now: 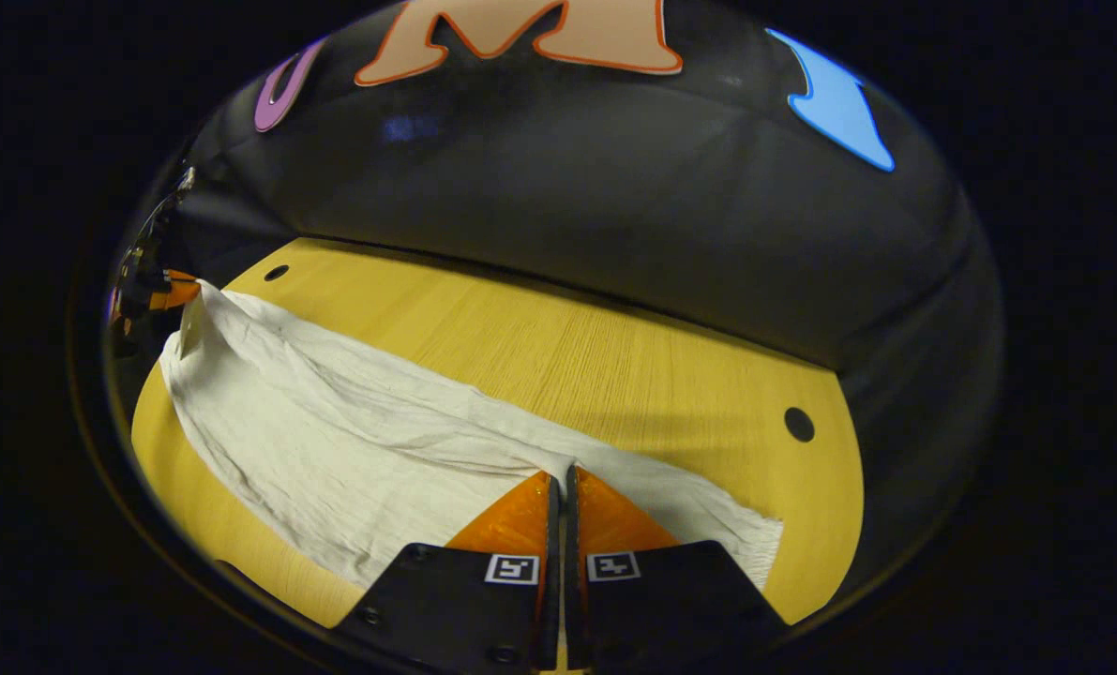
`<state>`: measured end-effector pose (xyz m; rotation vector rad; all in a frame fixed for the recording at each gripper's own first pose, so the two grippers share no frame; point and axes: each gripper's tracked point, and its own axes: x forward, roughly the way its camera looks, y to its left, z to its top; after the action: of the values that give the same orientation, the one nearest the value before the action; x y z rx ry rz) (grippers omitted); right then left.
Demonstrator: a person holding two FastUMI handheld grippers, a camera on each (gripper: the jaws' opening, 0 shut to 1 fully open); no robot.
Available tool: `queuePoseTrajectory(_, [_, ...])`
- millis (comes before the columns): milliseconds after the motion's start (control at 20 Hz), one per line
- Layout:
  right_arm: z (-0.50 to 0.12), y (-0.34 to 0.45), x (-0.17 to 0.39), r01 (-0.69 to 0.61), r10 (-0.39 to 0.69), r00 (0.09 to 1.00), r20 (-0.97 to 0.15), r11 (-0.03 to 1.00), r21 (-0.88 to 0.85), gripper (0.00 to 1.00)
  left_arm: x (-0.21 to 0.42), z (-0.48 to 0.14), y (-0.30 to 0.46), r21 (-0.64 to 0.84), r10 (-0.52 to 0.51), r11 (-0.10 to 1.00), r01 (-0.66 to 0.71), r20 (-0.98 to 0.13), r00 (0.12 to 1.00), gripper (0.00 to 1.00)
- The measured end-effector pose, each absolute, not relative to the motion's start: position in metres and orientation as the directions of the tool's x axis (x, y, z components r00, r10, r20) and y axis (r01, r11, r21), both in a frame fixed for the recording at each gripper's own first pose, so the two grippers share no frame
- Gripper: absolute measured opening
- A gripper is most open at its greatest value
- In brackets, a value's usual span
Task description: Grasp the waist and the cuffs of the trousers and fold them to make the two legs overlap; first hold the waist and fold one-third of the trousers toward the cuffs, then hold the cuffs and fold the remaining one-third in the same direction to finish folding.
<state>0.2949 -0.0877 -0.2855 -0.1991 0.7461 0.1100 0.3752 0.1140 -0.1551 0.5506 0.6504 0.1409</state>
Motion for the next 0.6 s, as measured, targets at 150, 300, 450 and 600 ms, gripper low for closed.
queuePoseTrajectory(150, [-0.305,-0.085,0.305,-0.173,0.054,0.717,-0.695,0.980,-0.102,0.14,0.386,-0.173,0.103,0.484,0.283,0.875,0.005,-0.520,0.806,0.00])
queuePoseTrajectory(300, [-0.292,-0.072,0.302,-0.201,0.140,0.723,-0.676,0.980,-0.012,0.58,0.388,-0.180,0.097,0.419,0.263,0.908,-0.027,-0.517,0.815,0.00])
queuePoseTrajectory(450, [-0.262,-0.086,0.294,-0.154,0.145,0.769,-0.623,0.987,0.039,0.99,0.385,-0.184,0.060,0.249,0.140,0.969,-0.004,-0.531,0.836,0.51])
queuePoseTrajectory(600, [-0.230,-0.134,0.276,-0.061,0.078,0.821,-0.565,0.997,0.048,0.97,0.389,-0.165,0.044,0.174,0.091,0.985,-0.010,-0.466,0.880,0.98])
